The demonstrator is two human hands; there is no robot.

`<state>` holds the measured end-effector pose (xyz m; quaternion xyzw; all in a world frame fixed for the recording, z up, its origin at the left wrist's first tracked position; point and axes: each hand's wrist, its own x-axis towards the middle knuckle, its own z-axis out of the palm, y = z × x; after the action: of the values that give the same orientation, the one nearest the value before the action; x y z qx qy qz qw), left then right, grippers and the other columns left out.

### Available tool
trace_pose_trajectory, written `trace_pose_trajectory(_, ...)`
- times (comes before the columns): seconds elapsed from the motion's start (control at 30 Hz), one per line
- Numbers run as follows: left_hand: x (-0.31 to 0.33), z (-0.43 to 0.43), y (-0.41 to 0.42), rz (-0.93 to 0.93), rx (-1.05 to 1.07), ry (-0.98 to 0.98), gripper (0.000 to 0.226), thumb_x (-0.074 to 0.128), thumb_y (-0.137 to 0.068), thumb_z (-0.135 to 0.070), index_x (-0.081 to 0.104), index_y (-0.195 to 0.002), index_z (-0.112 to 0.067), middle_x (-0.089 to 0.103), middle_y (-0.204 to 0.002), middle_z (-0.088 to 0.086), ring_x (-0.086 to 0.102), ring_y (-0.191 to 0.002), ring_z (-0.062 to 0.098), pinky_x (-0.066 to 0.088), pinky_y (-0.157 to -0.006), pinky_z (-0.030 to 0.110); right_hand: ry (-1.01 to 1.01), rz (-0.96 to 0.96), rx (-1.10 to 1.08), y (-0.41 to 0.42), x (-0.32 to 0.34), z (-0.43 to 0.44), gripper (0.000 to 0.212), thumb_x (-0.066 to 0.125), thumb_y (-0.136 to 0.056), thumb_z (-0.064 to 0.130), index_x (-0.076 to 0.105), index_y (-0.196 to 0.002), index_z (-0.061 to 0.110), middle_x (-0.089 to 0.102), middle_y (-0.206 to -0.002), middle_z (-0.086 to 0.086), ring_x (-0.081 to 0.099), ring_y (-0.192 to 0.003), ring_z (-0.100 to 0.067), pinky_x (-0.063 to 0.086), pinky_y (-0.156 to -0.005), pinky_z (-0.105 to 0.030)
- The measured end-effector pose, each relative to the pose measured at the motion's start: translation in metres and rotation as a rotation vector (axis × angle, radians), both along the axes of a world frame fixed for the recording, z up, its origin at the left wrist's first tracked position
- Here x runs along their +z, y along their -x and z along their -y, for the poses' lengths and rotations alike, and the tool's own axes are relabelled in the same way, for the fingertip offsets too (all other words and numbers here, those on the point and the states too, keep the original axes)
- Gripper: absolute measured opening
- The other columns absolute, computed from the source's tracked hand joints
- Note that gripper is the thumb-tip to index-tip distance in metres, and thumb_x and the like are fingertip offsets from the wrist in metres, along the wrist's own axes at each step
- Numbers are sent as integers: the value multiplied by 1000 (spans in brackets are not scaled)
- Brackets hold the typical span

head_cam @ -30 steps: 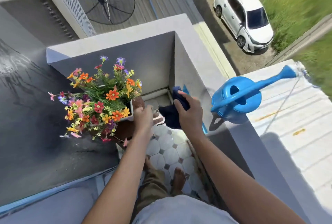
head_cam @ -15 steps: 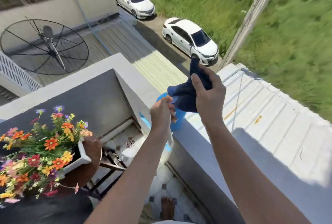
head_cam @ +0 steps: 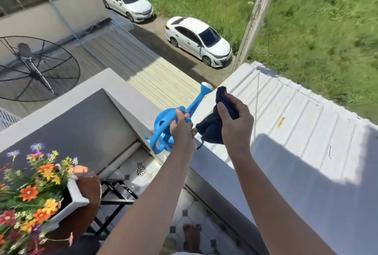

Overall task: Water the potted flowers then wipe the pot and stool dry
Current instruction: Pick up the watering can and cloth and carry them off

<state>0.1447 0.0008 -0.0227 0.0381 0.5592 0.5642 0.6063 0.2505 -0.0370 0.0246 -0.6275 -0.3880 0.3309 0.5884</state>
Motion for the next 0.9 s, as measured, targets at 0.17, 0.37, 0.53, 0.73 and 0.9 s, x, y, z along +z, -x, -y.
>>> trace_pose_trajectory(0.17, -4, 2, 15, -58, 67, -14, 30, 46, -100, -41, 54, -84, -17, 55, -81, -6, 36, -55, 10, 31, -41, 20, -10, -13, 32, 7, 1, -4, 33, 69, -91, 14, 69, -124, 18, 69, -122, -2, 65, -115, -10, 51, -104, -34)
trace_pose_trajectory(0.37, 2, 9, 72, -291, 13, -162, 37, 38, -103, -41, 48, -79, -15, 48, -58, -8, 34, -40, 5, 29, -39, 21, -24, -27, 133, 35, 7, -9, 31, 70, -91, 18, 71, -121, 23, 71, -120, -1, 67, -111, -16, 53, -102, -42)
trace_pose_trajectory(0.53, 3, 19, 135, -445, -14, -136, 41, 33, -104, -41, 42, -71, -18, 36, -48, -11, 33, -38, 4, 29, -38, 19, 40, -56, 282, 79, 6, -9, 25, 69, -93, 18, 72, -117, 22, 74, -115, 4, 67, -110, -9, 52, -100, -29)
trace_pose_trajectory(0.73, -36, 23, 199, -546, -41, 51, 32, 32, -101, -43, 50, -81, -25, 44, -66, -6, 40, -56, 11, 34, -55, 28, 152, 32, 481, 143, -33, -13, 28, 69, -92, 20, 72, -120, 22, 71, -120, 9, 63, -112, 0, 50, -97, -19)
trace_pose_trajectory(0.9, -117, 22, 245, -712, -147, 177, 34, 26, -99, -45, 41, -75, -27, 49, -82, 2, 48, -74, 20, 43, -73, 43, 290, 55, 535, 196, -120, -14, 31, 69, -89, 24, 73, -120, 20, 70, -121, 3, 64, -114, -9, 51, -103, -37)
